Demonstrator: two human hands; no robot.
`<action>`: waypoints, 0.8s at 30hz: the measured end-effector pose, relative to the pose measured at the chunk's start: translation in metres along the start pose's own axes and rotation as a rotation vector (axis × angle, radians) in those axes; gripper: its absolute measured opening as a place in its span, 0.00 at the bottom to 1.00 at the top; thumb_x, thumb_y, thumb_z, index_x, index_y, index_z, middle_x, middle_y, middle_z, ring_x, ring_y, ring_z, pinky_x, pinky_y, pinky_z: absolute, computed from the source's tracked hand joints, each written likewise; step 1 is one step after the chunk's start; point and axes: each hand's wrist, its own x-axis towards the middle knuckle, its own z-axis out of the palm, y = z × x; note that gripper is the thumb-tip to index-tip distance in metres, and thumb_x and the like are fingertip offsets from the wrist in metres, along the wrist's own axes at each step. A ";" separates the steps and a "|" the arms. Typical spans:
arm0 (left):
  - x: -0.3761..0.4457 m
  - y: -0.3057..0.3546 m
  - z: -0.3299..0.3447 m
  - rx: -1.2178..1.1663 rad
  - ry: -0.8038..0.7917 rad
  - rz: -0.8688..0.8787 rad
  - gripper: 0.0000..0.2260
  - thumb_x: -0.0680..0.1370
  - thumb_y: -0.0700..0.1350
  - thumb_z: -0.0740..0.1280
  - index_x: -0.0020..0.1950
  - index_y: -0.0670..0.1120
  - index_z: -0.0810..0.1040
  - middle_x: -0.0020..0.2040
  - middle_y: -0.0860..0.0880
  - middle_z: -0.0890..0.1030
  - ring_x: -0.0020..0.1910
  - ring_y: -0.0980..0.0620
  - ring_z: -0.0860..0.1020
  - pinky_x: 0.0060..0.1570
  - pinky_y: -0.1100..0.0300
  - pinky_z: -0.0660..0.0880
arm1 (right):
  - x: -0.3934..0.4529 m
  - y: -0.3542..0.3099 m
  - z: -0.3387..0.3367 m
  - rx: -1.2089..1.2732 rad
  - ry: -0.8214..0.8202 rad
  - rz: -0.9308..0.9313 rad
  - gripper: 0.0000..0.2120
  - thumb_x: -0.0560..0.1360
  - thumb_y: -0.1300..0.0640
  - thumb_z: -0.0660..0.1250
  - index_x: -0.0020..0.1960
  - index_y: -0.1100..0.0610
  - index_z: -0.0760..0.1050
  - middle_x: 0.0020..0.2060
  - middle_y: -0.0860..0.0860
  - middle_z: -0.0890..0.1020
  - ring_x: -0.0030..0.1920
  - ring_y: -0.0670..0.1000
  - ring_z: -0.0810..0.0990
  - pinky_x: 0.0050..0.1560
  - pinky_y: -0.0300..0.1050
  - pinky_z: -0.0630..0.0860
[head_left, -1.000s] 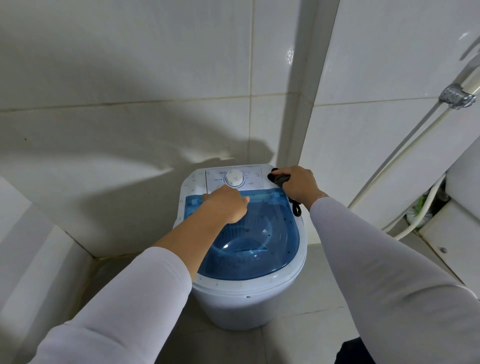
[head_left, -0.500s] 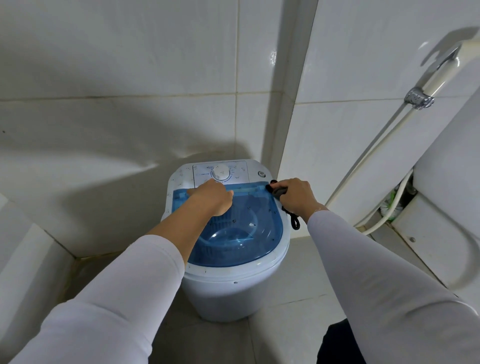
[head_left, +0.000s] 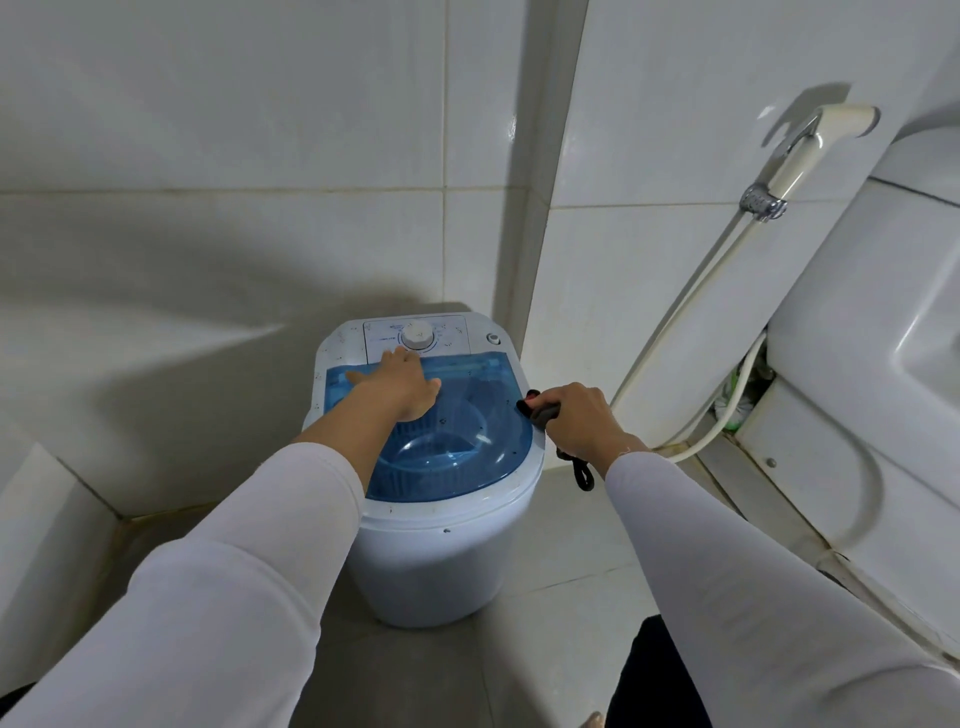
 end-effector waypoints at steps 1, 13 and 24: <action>-0.004 0.000 0.001 0.005 0.004 0.009 0.30 0.82 0.57 0.48 0.79 0.44 0.45 0.80 0.48 0.47 0.78 0.47 0.47 0.71 0.31 0.48 | -0.005 0.001 0.000 0.007 -0.002 0.004 0.19 0.75 0.67 0.57 0.57 0.55 0.81 0.54 0.57 0.82 0.38 0.54 0.75 0.34 0.42 0.80; -0.060 0.000 0.028 -0.062 0.046 0.131 0.39 0.78 0.63 0.57 0.79 0.44 0.43 0.80 0.49 0.44 0.78 0.48 0.42 0.71 0.32 0.45 | -0.058 0.005 -0.005 0.049 -0.083 0.079 0.24 0.72 0.71 0.53 0.53 0.54 0.82 0.34 0.52 0.78 0.26 0.51 0.71 0.24 0.37 0.72; -0.090 -0.020 0.042 -0.023 0.069 0.211 0.51 0.70 0.64 0.68 0.78 0.45 0.38 0.80 0.50 0.41 0.78 0.49 0.39 0.71 0.32 0.43 | -0.053 -0.014 0.013 -0.014 0.056 -0.002 0.16 0.76 0.66 0.59 0.59 0.58 0.79 0.57 0.55 0.82 0.45 0.49 0.73 0.47 0.36 0.69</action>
